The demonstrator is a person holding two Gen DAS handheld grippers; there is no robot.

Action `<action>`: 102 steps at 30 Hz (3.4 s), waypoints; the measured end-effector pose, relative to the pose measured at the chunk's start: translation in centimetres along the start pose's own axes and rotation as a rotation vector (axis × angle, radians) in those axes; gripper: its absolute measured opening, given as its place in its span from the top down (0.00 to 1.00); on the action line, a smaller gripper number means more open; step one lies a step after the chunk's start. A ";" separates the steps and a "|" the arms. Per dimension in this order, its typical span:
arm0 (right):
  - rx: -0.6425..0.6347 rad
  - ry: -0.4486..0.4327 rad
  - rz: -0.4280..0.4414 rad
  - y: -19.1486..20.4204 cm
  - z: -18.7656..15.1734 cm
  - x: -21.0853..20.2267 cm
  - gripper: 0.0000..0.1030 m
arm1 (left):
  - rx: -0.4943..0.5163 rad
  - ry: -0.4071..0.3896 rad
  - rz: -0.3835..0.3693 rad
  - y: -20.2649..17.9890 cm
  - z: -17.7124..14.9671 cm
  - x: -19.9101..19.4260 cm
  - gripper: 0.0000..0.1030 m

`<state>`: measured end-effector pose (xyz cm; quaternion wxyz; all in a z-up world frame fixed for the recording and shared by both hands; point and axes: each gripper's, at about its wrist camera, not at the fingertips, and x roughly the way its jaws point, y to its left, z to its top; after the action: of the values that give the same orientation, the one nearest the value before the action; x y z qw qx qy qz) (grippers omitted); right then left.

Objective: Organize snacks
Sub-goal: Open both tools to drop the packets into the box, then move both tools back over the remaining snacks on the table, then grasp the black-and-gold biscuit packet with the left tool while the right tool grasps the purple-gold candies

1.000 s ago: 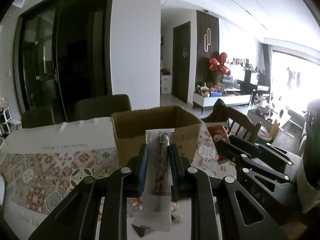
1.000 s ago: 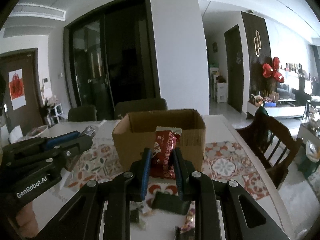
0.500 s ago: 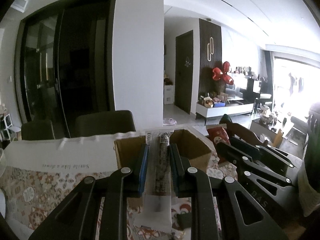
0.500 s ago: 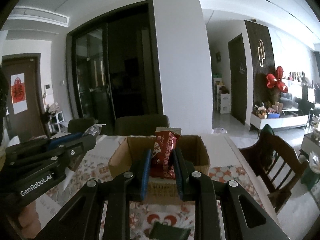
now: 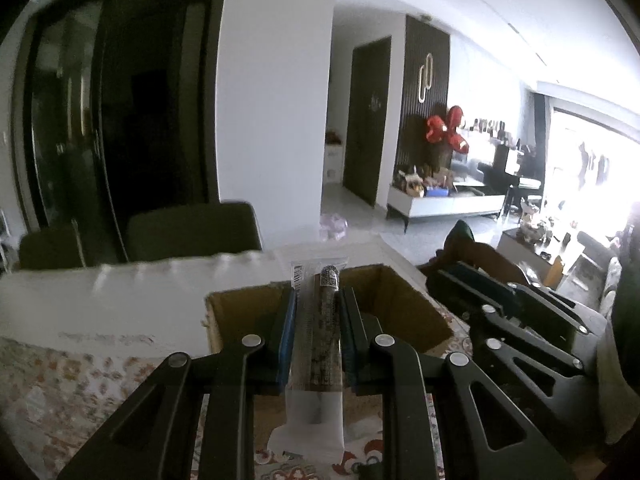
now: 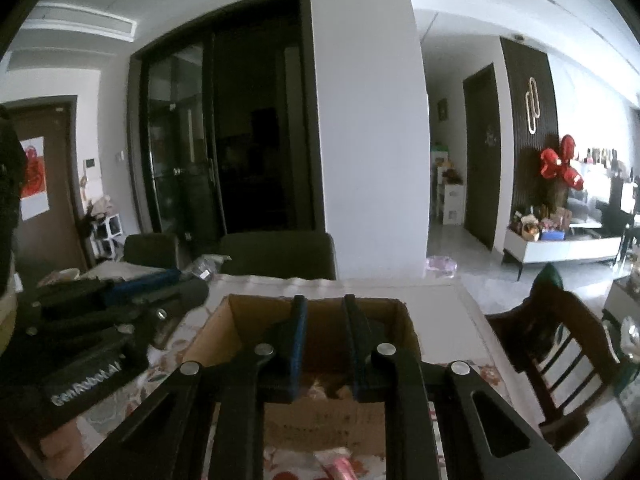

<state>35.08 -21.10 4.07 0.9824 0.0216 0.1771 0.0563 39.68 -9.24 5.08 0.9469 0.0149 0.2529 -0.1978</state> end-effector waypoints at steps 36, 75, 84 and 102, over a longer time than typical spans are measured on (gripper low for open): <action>-0.021 -0.071 -0.210 0.0 -2.3 -4.1 0.01 | 0.026 -0.125 0.140 0.3 -3.0 -6.0 0.15; 0.027 0.226 -0.155 1.1 -14.3 -9.4 0.13 | 0.254 0.113 0.105 -2.0 -17.9 -9.8 0.35; 0.064 0.328 -0.162 0.3 -16.6 -7.0 0.20 | 0.330 0.240 0.033 -1.8 -20.4 -6.5 0.39; 0.129 0.470 -0.168 -0.7 -19.5 -2.8 0.35 | 0.293 0.443 -0.137 -0.9 -23.1 -0.7 0.46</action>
<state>25.71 -21.68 -13.26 0.9121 0.0556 0.4047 -0.0334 27.84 -6.87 -14.68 0.8408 0.1775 0.4228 -0.2877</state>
